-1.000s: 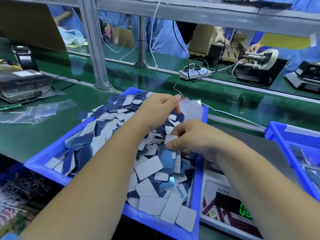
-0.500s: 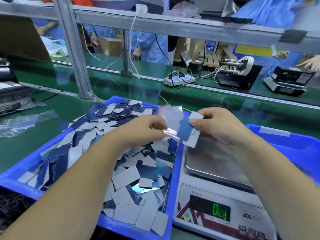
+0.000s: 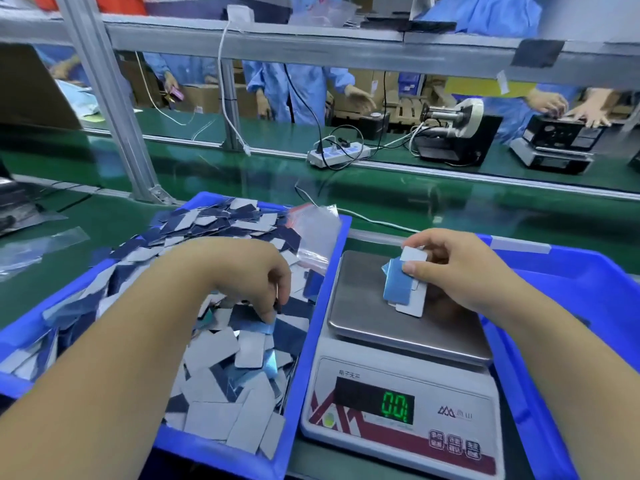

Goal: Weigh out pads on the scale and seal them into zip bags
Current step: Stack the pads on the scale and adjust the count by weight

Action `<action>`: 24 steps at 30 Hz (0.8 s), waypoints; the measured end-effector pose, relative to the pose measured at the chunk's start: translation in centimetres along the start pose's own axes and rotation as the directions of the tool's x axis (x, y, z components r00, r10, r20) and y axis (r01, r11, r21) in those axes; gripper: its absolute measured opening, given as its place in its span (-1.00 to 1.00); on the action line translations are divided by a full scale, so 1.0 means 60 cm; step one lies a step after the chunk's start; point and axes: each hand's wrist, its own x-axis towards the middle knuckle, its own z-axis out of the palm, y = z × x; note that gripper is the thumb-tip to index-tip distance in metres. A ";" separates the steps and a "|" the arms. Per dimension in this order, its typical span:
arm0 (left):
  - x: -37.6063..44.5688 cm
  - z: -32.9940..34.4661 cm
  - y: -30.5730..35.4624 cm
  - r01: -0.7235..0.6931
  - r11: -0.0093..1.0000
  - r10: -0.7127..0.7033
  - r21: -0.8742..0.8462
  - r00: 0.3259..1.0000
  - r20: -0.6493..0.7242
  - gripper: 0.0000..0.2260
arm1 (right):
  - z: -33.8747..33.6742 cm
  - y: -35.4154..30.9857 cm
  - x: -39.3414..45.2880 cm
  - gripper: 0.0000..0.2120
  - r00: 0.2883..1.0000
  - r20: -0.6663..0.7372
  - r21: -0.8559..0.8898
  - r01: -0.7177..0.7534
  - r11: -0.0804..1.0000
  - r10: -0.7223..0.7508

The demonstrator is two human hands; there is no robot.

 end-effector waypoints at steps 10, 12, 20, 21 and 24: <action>0.003 -0.030 -0.028 -0.095 0.963 0.013 -0.254 0.951 -0.308 -0.80 | 0.002 0.016 0.007 -0.83 0.999 0.032 -0.127 0.025 0.992 -0.021; 0.007 -0.032 -0.025 -0.126 0.950 0.002 -0.285 0.917 -0.399 -0.81 | 0.004 0.016 0.007 -0.86 0.999 0.037 -0.161 0.029 0.986 -0.023; 0.024 -0.032 -0.007 -0.288 0.917 0.027 -0.276 0.736 -0.676 -0.82 | 0.004 0.019 0.006 -0.88 0.997 0.058 -0.223 0.053 0.973 -0.041; 0.025 -0.033 -0.005 -0.309 0.912 0.026 -0.270 0.700 -0.714 -0.81 | 0.004 0.020 0.006 -0.86 0.997 0.058 -0.240 0.055 0.969 -0.042; 0.028 -0.037 0.007 -0.407 0.862 -0.016 -0.302 0.573 -0.819 -0.80 | 0.004 0.022 0.007 -0.84 0.996 0.070 -0.241 0.064 0.968 -0.048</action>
